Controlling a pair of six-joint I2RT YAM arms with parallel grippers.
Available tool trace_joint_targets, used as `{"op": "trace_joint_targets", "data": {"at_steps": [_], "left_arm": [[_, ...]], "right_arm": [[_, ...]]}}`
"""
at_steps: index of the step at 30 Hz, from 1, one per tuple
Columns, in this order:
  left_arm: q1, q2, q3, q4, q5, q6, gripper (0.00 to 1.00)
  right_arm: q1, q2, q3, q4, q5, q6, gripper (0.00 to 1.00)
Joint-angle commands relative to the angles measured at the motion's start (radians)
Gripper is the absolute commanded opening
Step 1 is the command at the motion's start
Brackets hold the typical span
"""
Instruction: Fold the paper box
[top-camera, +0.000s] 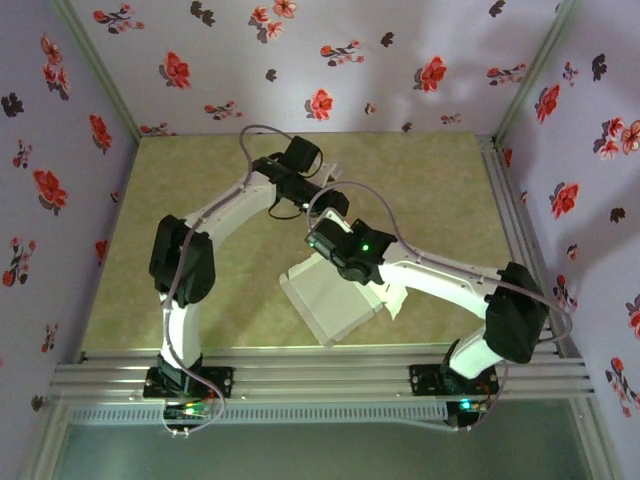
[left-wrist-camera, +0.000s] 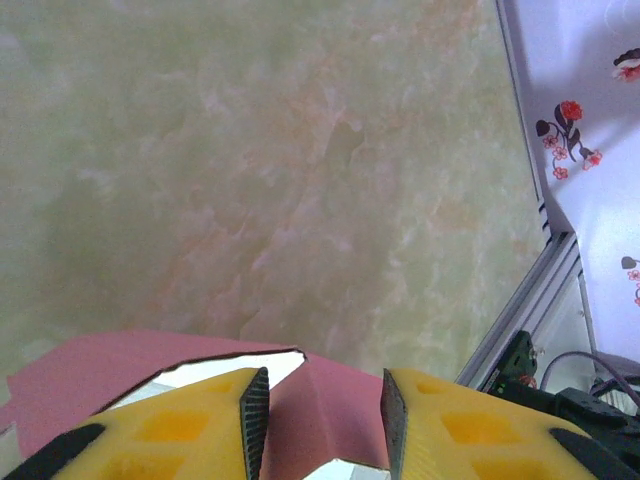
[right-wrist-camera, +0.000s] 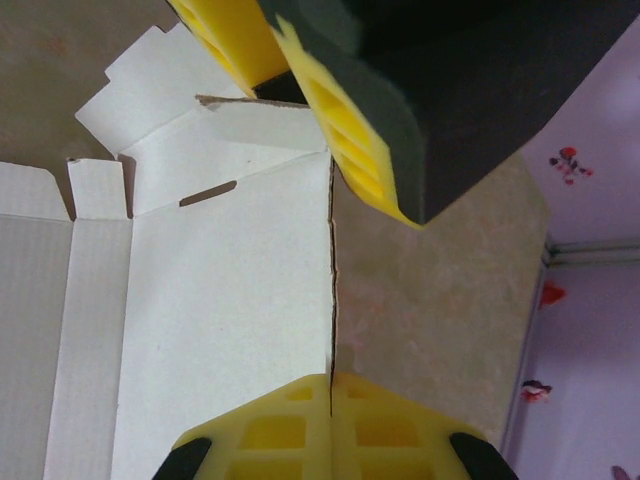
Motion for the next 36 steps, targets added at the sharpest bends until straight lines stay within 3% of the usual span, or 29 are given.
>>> {"op": "trace_joint_targets", "data": {"at_steps": [1, 18, 24, 36], "left_arm": [[0.011, -0.063, -0.039, 0.039, -0.009, -0.042, 0.39], [0.065, -0.148, -0.121, 0.113, 0.007, -0.071, 0.4], [0.088, -0.213, -0.206, 0.162, 0.01, 0.024, 0.41], [0.165, -0.322, -0.518, 0.507, 0.019, 0.156, 0.45]], "right_arm": [[0.014, 0.008, 0.0, 0.047, 0.082, -0.037, 0.0], [0.04, 0.042, -0.081, 0.157, 0.167, -0.085, 0.0], [0.043, 0.058, -0.091, 0.174, 0.167, -0.087, 0.0], [0.049, 0.079, -0.121, 0.215, 0.181, -0.115, 0.0]]}}
